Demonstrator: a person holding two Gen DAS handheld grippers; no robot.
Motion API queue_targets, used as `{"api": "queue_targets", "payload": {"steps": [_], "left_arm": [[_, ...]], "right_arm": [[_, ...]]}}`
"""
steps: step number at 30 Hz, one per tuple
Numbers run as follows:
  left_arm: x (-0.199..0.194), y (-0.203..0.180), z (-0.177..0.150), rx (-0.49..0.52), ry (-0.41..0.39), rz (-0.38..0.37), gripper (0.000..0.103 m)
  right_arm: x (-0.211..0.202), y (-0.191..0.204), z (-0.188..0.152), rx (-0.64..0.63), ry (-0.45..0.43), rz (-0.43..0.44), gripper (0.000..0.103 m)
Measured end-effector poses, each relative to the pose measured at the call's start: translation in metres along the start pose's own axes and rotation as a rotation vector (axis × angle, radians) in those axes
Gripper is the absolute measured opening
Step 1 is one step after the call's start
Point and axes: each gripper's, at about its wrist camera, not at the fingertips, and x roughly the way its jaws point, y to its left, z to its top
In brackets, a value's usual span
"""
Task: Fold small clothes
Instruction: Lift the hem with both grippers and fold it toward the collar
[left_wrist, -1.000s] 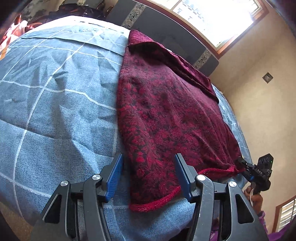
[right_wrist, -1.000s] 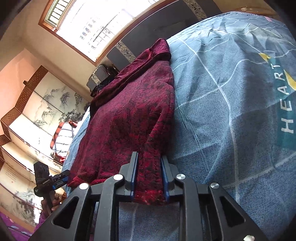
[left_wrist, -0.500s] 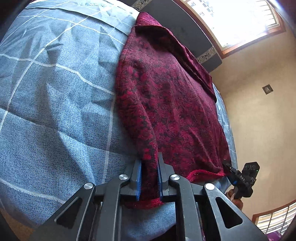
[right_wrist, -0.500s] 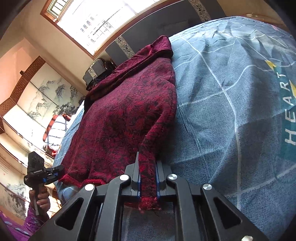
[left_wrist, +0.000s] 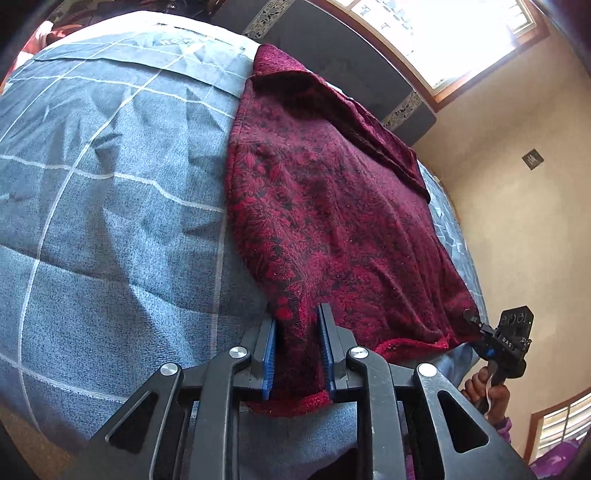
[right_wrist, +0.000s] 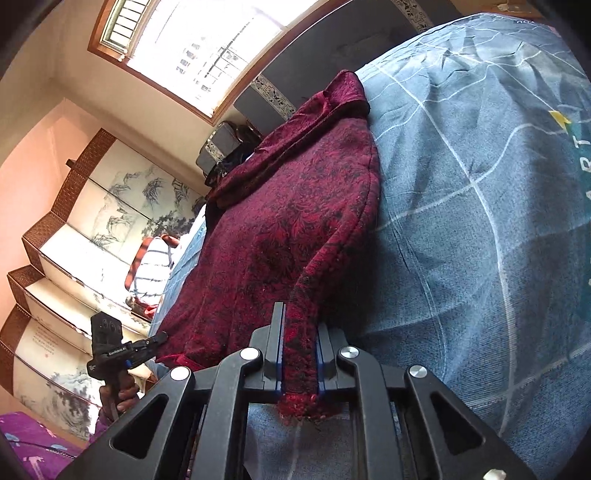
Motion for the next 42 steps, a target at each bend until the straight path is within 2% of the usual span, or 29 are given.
{"api": "queue_targets", "payload": {"steps": [3, 6, 8, 9, 10, 11, 12, 15, 22, 29, 36, 42], "left_arm": [[0.005, 0.005, -0.003, -0.022, 0.015, 0.006, 0.035], [0.005, 0.004, -0.005, -0.035, -0.002, -0.042, 0.05], [0.008, 0.002, -0.002, -0.033, -0.01, -0.045, 0.052], [0.009, 0.001, -0.002, -0.029, -0.019, -0.046, 0.052], [0.011, 0.0, -0.001, -0.032, -0.021, -0.047, 0.042], [0.015, 0.002, -0.001, -0.049, -0.008, -0.04, 0.007], [0.018, 0.005, 0.0, -0.077, 0.012, -0.044, 0.009], [0.014, 0.011, 0.001, -0.143, -0.006, -0.083, 0.009], [-0.036, -0.027, 0.001, -0.017, -0.13, -0.072, 0.009], [-0.054, -0.033, -0.025, 0.019, -0.112, -0.049, 0.009], [-0.071, -0.025, -0.066, -0.002, -0.08, -0.059, 0.009], [-0.084, -0.031, -0.076, 0.01, -0.068, -0.061, 0.009]], "right_arm": [[0.004, -0.003, -0.001, 0.034, 0.012, 0.019, 0.024], [0.012, -0.004, -0.001, 0.042, 0.027, 0.024, 0.025], [0.018, -0.006, -0.002, 0.059, 0.037, -0.001, 0.022], [0.02, -0.007, -0.002, 0.069, 0.035, -0.004, 0.012], [0.021, -0.008, -0.002, 0.075, 0.029, -0.008, 0.01], [0.021, -0.008, -0.002, 0.077, 0.019, -0.012, 0.008], [0.019, -0.007, -0.001, 0.078, 0.011, -0.011, 0.007], [0.007, -0.003, -0.001, 0.094, -0.033, 0.023, 0.006], [-0.028, 0.022, 0.005, 0.077, -0.11, 0.111, 0.006], [-0.05, 0.027, -0.02, 0.102, -0.103, 0.141, 0.006], [-0.075, 0.026, -0.054, 0.128, -0.068, 0.134, 0.006], [-0.091, 0.035, -0.06, 0.122, -0.051, 0.144, 0.006]]}}
